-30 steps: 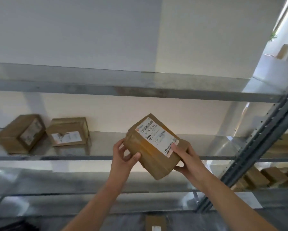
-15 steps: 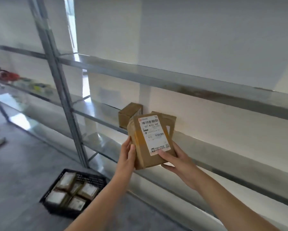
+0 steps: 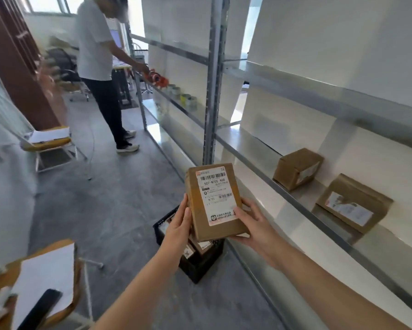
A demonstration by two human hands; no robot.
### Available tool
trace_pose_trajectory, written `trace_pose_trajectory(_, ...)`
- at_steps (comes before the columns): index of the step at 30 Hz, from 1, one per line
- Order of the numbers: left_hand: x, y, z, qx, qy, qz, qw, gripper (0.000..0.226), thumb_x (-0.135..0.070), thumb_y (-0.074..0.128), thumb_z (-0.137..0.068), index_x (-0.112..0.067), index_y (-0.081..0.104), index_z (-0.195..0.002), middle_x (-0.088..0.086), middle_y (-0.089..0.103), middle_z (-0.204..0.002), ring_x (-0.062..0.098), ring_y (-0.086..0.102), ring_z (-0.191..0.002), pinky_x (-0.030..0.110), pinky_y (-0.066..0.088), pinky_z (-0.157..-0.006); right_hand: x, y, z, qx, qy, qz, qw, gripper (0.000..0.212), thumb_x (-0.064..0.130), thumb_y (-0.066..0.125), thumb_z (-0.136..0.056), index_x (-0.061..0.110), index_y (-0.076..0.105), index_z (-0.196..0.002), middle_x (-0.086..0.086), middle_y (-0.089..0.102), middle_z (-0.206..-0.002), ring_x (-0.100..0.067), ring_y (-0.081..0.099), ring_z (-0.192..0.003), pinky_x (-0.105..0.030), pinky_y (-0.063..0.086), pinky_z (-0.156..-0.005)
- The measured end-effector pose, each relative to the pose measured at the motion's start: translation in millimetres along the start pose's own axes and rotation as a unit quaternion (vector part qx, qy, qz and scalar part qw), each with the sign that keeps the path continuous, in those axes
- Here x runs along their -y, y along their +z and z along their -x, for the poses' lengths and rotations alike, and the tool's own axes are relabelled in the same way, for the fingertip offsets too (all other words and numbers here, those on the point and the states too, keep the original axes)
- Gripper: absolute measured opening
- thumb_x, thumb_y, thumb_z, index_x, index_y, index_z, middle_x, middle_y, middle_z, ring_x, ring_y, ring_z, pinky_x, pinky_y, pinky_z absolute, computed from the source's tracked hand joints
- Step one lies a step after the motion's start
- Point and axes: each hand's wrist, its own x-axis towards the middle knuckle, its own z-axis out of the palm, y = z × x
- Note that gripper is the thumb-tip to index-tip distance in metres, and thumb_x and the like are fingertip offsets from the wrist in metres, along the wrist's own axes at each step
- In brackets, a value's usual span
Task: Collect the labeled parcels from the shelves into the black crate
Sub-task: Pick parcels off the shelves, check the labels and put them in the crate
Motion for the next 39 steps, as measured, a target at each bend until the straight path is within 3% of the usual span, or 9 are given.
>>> trace_pose_trajectory(5,-9.6,-21.3,-23.8,-0.069,-0.013,0.008,0.997,0.042,-0.043,0.044,-0.100,-0.057,0.038,-0.140,-0.009,0.053,-0.144,0.016,0.053,-0.129,0.046,0.043,-0.110,7.4,12.7,-50.8,0.056,0.024,0.020,0.998,0.032,0.028,0.063,-0.095,0.038,0.058,-0.125,0.002,0.066,-0.124,-0.022,0.062,-0.117,-0.051,0.055,-0.093)
trace_pose_trajectory(8,-21.6,-27.1,-40.0,-0.099,-0.010,-0.005,0.995,0.046,-0.056,0.048,-0.091,-0.061,0.037,-0.136,-0.013,0.049,-0.146,0.014,0.047,-0.135,0.046,0.036,-0.115,19.5,18.6,-79.3,0.087,0.035,0.008,0.996,0.032,0.026,0.062,-0.095,0.035,0.057,-0.125,0.002,0.065,-0.121,-0.021,0.062,-0.114,-0.050,0.057,-0.091)
trace_pose_trajectory(12,-39.9,-30.6,-58.4,-0.123,-0.008,0.009,0.992,0.066,-0.076,0.052,-0.076,-0.059,0.039,-0.138,-0.015,0.051,-0.144,0.013,0.048,-0.133,0.045,0.037,-0.114,36.9,25.4,-112.2,0.126,0.035,0.003,0.991,0.031,0.026,0.064,-0.094,0.036,0.059,-0.122,0.004,0.066,-0.121,-0.021,0.062,-0.116,-0.049,0.057,-0.092)
trace_pose_trajectory(19,-58.7,-28.2,-93.0,-0.167,0.017,0.026,0.985,0.067,-0.071,0.057,-0.078,-0.055,0.039,-0.140,-0.013,0.050,-0.147,0.013,0.048,-0.133,0.044,0.038,-0.113,60.7,27.1,-167.5,0.183,0.027,0.035,0.982,0.037,0.031,0.063,-0.095,0.049,0.058,-0.126,0.010,0.071,-0.118,-0.014,0.062,-0.115,-0.046,0.054,-0.098)
trace_pose_trajectory(25,-60.1,-24.4,-115.6,-0.162,0.028,0.041,0.986,0.089,-0.081,0.066,-0.060,-0.056,0.038,-0.141,-0.013,0.049,-0.147,0.013,0.049,-0.132,0.046,0.038,-0.114,65.4,26.2,-193.7,0.185,0.025,0.048,0.981,0.042,0.030,0.060,-0.097,0.044,0.054,-0.135,0.010,0.074,-0.111,-0.012,0.064,-0.111,-0.044,0.054,-0.098)
trace_pose_trajectory(32,-53.4,-48.9,-144.0,-0.170,0.006,0.068,0.983,0.079,-0.066,0.060,-0.074,-0.049,0.034,-0.146,-0.009,0.048,-0.148,0.012,0.052,-0.128,0.045,0.040,-0.112,69.3,51.9,-226.0,0.179,0.043,0.079,0.980,0.039,0.028,0.057,-0.098,0.045,0.052,-0.133,0.011,0.073,-0.108,-0.009,0.064,-0.107,-0.043,0.053,-0.099)
trace_pose_trajectory(39,-47.3,-99.8,-184.5,-0.160,-0.002,0.112,0.981,0.063,-0.050,0.053,-0.091,-0.040,0.032,-0.150,-0.010,0.050,-0.146,0.010,0.052,-0.127,0.035,0.042,-0.108,60.5,100.1,-271.4,0.133,0.069,0.071,0.986,0.040,0.028,0.061,-0.096,0.035,0.057,-0.135,0.008,0.076,-0.101,-0.018,0.067,-0.107,-0.050,0.053,-0.097)
